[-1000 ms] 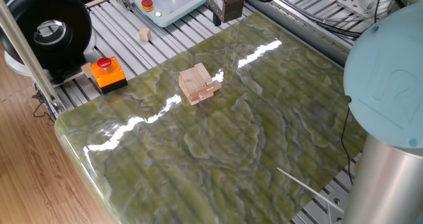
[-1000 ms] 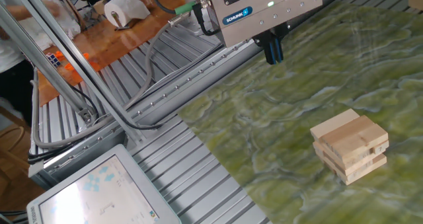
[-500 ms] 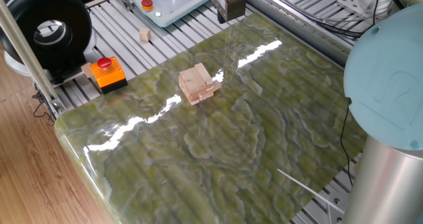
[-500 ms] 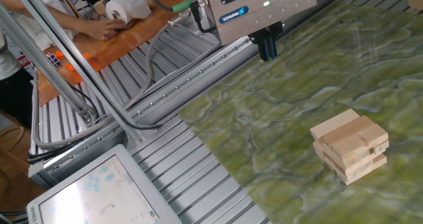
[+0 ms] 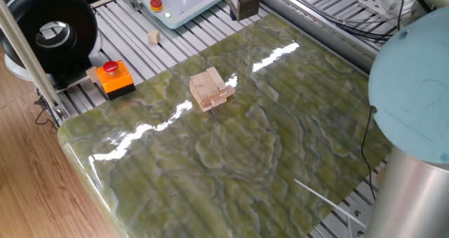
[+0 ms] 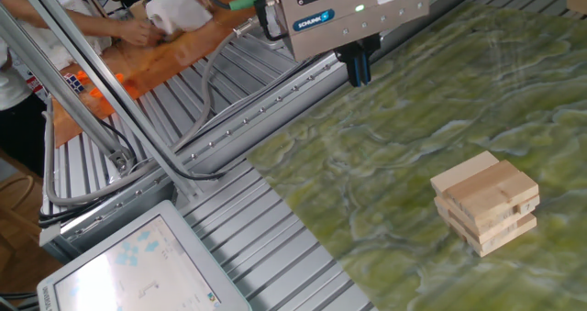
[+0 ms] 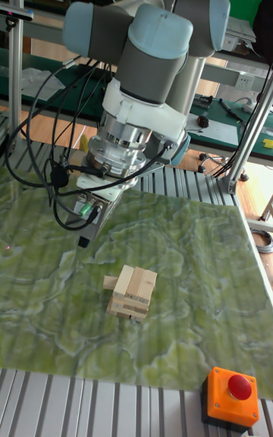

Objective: Play Jenga

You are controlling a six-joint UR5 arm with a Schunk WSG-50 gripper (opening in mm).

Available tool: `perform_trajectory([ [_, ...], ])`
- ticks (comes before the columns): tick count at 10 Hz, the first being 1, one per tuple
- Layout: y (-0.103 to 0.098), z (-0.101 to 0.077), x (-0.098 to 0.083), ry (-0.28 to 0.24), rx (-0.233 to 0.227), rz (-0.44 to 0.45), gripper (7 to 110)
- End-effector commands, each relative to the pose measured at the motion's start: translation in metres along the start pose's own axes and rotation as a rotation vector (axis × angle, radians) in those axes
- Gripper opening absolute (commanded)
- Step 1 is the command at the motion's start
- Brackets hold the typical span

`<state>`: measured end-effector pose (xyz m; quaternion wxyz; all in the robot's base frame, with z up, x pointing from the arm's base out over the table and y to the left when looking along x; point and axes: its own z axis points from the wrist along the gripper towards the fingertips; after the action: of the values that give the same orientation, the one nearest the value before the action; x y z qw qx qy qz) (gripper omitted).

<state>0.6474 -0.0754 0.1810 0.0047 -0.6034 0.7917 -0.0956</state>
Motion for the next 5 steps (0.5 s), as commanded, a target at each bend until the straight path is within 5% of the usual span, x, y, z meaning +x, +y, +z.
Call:
perform_trajectory([
  [1, -0.003, -0.001, -0.011, -0.049, 0.012, -0.018, 7],
  [5, -0.005, 0.006, -0.024, -0.093, -0.01, -0.038, 7],
])
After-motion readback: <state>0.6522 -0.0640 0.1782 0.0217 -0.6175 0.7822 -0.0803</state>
